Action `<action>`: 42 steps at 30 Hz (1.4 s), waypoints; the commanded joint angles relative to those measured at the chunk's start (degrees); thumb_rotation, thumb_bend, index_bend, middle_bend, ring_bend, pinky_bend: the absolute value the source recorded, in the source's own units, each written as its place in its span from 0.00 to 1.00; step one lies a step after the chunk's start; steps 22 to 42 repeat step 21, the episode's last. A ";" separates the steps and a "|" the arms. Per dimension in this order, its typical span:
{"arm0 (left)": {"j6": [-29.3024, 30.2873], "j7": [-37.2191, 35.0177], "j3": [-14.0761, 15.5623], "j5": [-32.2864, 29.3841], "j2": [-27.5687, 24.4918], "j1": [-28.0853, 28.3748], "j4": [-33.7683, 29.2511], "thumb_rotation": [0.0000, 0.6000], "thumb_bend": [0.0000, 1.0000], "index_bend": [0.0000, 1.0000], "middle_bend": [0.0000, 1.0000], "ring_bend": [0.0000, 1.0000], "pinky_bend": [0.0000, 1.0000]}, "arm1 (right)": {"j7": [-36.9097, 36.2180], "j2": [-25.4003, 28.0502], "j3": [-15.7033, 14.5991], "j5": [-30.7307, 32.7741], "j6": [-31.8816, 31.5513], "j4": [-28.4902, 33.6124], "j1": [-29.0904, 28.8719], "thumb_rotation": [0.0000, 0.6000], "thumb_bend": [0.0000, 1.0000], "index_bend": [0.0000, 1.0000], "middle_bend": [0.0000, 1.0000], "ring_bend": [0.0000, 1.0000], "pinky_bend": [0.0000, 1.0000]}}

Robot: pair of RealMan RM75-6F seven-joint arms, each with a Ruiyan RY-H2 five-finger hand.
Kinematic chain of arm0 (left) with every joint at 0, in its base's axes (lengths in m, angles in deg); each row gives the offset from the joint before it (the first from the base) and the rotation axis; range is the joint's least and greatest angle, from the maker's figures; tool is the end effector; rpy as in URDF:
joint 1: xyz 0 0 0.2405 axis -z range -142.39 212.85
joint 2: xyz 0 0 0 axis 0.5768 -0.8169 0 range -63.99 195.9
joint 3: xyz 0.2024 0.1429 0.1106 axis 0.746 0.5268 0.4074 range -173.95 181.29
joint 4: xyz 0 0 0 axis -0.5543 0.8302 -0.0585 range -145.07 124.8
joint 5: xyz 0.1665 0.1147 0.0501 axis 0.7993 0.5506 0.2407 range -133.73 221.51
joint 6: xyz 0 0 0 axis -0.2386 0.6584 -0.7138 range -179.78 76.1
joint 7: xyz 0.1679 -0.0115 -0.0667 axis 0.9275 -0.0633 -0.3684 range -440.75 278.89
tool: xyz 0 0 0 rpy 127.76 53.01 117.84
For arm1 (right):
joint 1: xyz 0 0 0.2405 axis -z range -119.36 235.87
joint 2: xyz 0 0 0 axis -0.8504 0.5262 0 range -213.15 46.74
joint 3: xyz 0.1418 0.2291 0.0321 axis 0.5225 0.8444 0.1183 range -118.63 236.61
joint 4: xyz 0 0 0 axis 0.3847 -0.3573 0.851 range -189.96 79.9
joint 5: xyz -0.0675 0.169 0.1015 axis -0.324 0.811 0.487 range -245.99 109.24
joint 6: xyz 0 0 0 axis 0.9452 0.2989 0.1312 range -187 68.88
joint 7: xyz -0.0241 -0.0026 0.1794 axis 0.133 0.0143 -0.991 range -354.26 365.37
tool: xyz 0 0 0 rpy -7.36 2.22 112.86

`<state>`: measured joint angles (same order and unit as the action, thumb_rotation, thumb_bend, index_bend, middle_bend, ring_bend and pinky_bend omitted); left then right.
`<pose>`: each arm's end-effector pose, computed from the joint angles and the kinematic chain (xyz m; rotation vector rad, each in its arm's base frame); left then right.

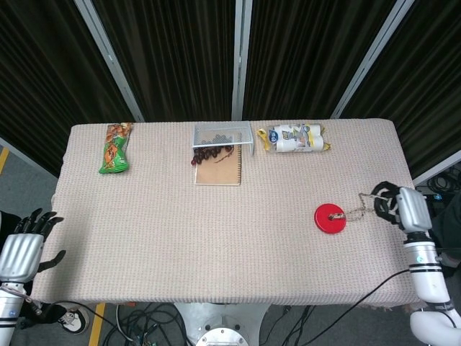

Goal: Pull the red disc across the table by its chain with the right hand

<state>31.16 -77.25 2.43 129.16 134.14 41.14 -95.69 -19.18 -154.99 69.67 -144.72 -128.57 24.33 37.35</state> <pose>-0.3448 0.2207 0.1450 -1.4494 -0.8565 -0.7894 -0.3109 -0.3436 0.1399 1.2763 -1.2040 1.2246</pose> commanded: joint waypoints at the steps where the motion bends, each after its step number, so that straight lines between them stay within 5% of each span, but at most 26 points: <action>1: -0.05 -0.15 0.07 -0.11 0.01 -0.09 0.10 1.00 0.21 0.24 0.16 0.07 0.19 | 4.19 0.63 -3.23 -4.19 2.73 3.88 -2.16 1.00 0.53 0.70 0.71 0.44 0.51; 2: -0.19 -0.25 0.13 -0.16 0.06 -0.09 0.26 1.00 0.21 0.24 0.16 0.07 0.19 | 6.72 2.13 -4.93 -4.35 6.05 4.63 -2.79 1.00 0.41 0.54 0.58 0.32 0.41; 4: -0.37 -0.45 0.20 -0.14 0.19 -0.05 0.48 1.00 0.21 0.24 0.16 0.07 0.19 | 11.42 4.67 -6.53 -2.89 10.42 6.45 -3.54 1.00 0.13 0.10 0.14 0.04 0.09; 6: -0.25 -0.72 0.14 0.06 0.44 0.02 0.77 1.00 0.21 0.24 0.16 0.07 0.19 | 15.57 3.77 -5.93 -2.26 7.20 6.59 -2.50 1.00 0.03 0.00 0.00 0.00 0.00; 21: 0.52 -0.15 -0.22 0.58 0.27 0.13 -0.16 1.00 0.21 0.24 0.16 0.07 0.19 | 13.10 3.59 -8.33 -7.33 -10.43 5.13 8.17 1.00 0.00 0.00 0.00 0.00 0.00; 42: 0.52 -0.15 -0.22 0.58 0.27 0.13 -0.16 1.00 0.21 0.24 0.16 0.07 0.19 | 13.10 3.59 -8.33 -7.33 -10.43 5.13 8.17 1.00 0.00 0.00 0.00 0.00 0.00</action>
